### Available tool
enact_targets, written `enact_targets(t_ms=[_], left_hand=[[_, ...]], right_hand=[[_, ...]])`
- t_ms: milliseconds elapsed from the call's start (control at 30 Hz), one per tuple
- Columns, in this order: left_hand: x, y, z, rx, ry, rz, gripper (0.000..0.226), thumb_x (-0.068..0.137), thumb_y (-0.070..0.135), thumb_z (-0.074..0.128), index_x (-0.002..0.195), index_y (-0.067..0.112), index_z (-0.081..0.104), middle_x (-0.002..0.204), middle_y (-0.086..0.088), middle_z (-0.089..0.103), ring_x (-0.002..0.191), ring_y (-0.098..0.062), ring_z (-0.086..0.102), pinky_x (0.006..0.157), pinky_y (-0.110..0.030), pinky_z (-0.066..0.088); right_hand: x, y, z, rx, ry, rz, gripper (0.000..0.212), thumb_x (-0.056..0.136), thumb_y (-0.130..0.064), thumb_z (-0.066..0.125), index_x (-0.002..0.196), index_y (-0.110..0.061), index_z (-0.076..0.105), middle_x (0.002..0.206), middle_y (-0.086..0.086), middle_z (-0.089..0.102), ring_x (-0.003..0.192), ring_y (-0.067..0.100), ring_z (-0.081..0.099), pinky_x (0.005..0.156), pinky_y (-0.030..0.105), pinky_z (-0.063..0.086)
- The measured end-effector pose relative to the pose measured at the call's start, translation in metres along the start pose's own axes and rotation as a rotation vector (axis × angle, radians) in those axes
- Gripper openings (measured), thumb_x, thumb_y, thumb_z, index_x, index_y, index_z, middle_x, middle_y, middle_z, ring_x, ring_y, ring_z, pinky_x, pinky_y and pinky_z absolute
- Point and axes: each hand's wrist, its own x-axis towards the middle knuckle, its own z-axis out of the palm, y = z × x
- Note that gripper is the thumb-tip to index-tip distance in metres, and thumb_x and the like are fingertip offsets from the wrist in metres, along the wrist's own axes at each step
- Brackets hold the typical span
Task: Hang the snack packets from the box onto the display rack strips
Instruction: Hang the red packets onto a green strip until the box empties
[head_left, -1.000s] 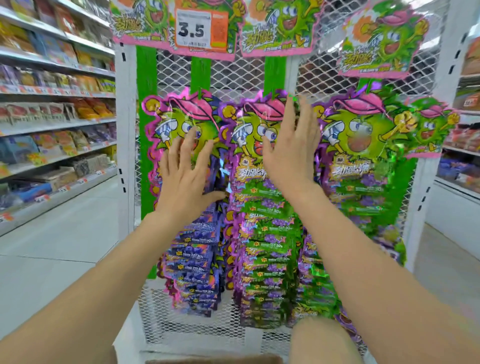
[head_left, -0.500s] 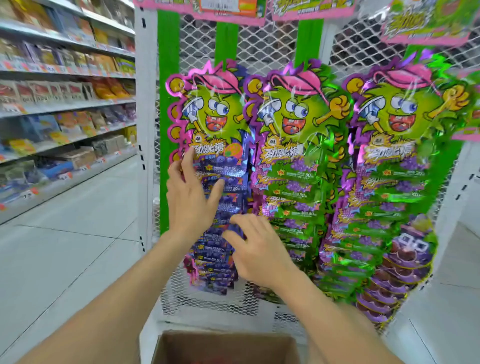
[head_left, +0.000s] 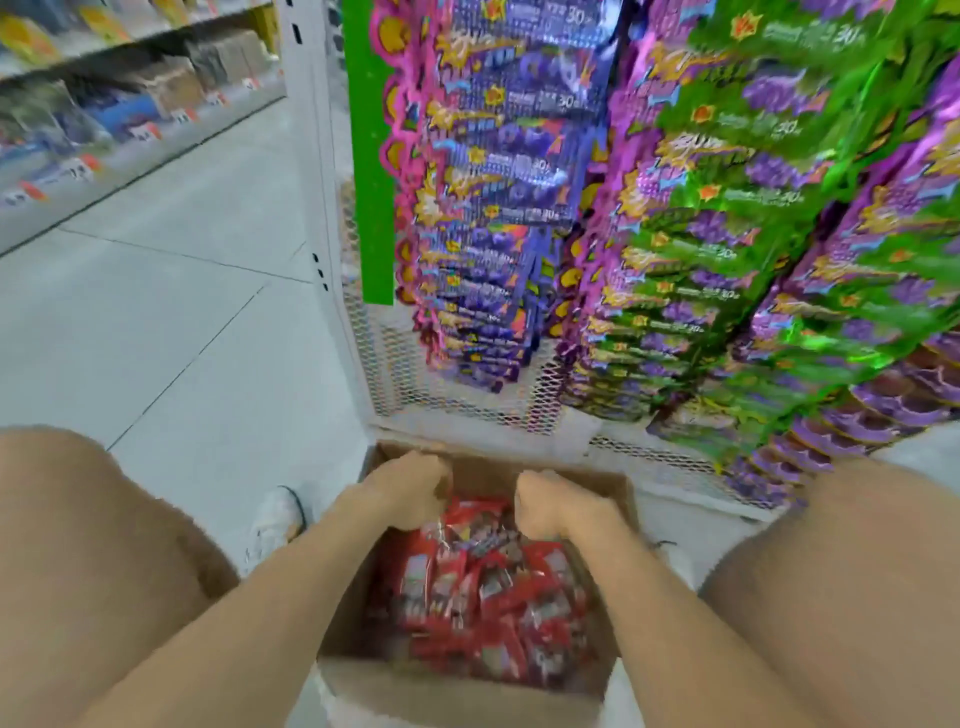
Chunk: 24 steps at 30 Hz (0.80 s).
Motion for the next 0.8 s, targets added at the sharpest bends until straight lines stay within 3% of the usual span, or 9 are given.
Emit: enact_targets(t_ms=[100,167,233,300,400,467,533,667,800], left_hand=[[0.003,-0.03,0.04,0.185,0.04,-0.145,0.028,0.098,0.036,0.056,0.123,0.026,0.066,0.131,-0.007,0.057,0.127,-0.036,0.052,0.105,-0.046,0.043],[0.008,-0.045,0.059,0.303,0.05,-0.171,0.032,0.097,0.031,0.055,0.128,0.029,0.062,0.132,-0.006,0.052,0.128,-0.034,0.045,0.107,-0.049,0.035],[0.013,-0.055,0.072,0.388,0.06,-0.147,0.033,0.096,0.027,0.054,0.128,0.03,0.062,0.13,-0.004,0.053,0.128,-0.033,0.044,0.109,-0.053,0.03],[0.02,-0.06,0.08,0.426,0.073,-0.146,0.032,0.095,0.025,0.054,0.126,0.028,0.063,0.127,-0.005,0.053,0.127,-0.035,0.042,0.11,-0.057,0.025],[0.029,-0.062,0.083,0.469,0.064,-0.152,0.033,0.092,0.023,0.06,0.124,0.025,0.065,0.128,-0.007,0.054,0.132,-0.039,0.038,0.111,-0.06,0.021],[0.029,-0.066,0.086,0.498,0.053,-0.129,0.033,0.091,0.019,0.062,0.124,0.022,0.066,0.131,-0.009,0.057,0.141,-0.041,0.035,0.115,-0.058,0.019],[0.022,-0.076,0.086,0.556,0.033,-0.062,0.027,0.088,0.015,0.066,0.114,0.017,0.073,0.124,-0.013,0.064,0.143,-0.044,0.04,0.119,-0.055,0.017],[0.006,-0.113,0.084,0.68,0.062,0.066,0.012,0.065,0.015,0.085,0.075,0.019,0.08,0.085,-0.013,0.073,0.115,-0.044,0.065,0.112,-0.05,0.032],[-0.005,-0.135,0.073,0.723,-0.025,0.021,0.02,0.092,0.018,0.067,0.106,0.023,0.08,0.111,-0.01,0.072,0.133,-0.041,0.051,0.123,-0.053,0.017]], right_hand=[[0.052,0.032,0.093,0.058,-0.043,0.174,0.029,0.087,-0.034,0.068,0.105,-0.011,0.07,0.106,0.017,0.072,0.1,0.036,0.071,0.074,0.034,0.052],[0.061,0.037,0.141,0.178,-0.083,0.273,0.024,0.086,-0.025,0.066,0.108,-0.015,0.07,0.106,0.013,0.074,0.093,0.031,0.072,0.069,0.026,0.049],[0.051,0.018,0.157,0.344,-0.122,0.344,0.012,0.094,-0.022,0.063,0.1,-0.012,0.066,0.097,0.009,0.071,0.078,0.019,0.064,0.058,0.02,0.041],[0.057,-0.003,0.167,0.413,-0.129,0.331,0.023,0.099,-0.024,0.062,0.083,-0.012,0.052,0.08,0.004,0.059,0.074,0.021,0.061,0.052,0.027,0.036],[0.073,-0.032,0.179,0.602,-0.056,0.394,0.034,0.097,-0.021,0.064,0.069,-0.017,0.045,0.068,-0.002,0.049,0.071,0.021,0.054,0.062,0.032,0.04],[0.077,-0.047,0.182,0.736,-0.07,0.452,0.025,0.088,-0.026,0.075,0.078,-0.019,0.054,0.075,-0.003,0.058,0.082,0.022,0.06,0.068,0.028,0.045],[0.082,-0.054,0.184,0.805,-0.061,0.465,0.03,0.081,-0.034,0.084,0.084,-0.018,0.059,0.082,-0.002,0.064,0.083,0.021,0.065,0.071,0.028,0.052],[0.089,-0.069,0.175,0.802,-0.006,0.446,0.052,0.091,-0.033,0.078,0.055,-0.021,0.043,0.057,-0.004,0.043,0.055,0.016,0.044,0.057,0.026,0.037],[0.089,-0.091,0.156,1.011,0.003,0.359,0.045,0.101,-0.021,0.064,0.066,-0.021,0.036,0.067,-0.001,0.032,0.063,0.018,0.034,0.065,0.032,0.031]])
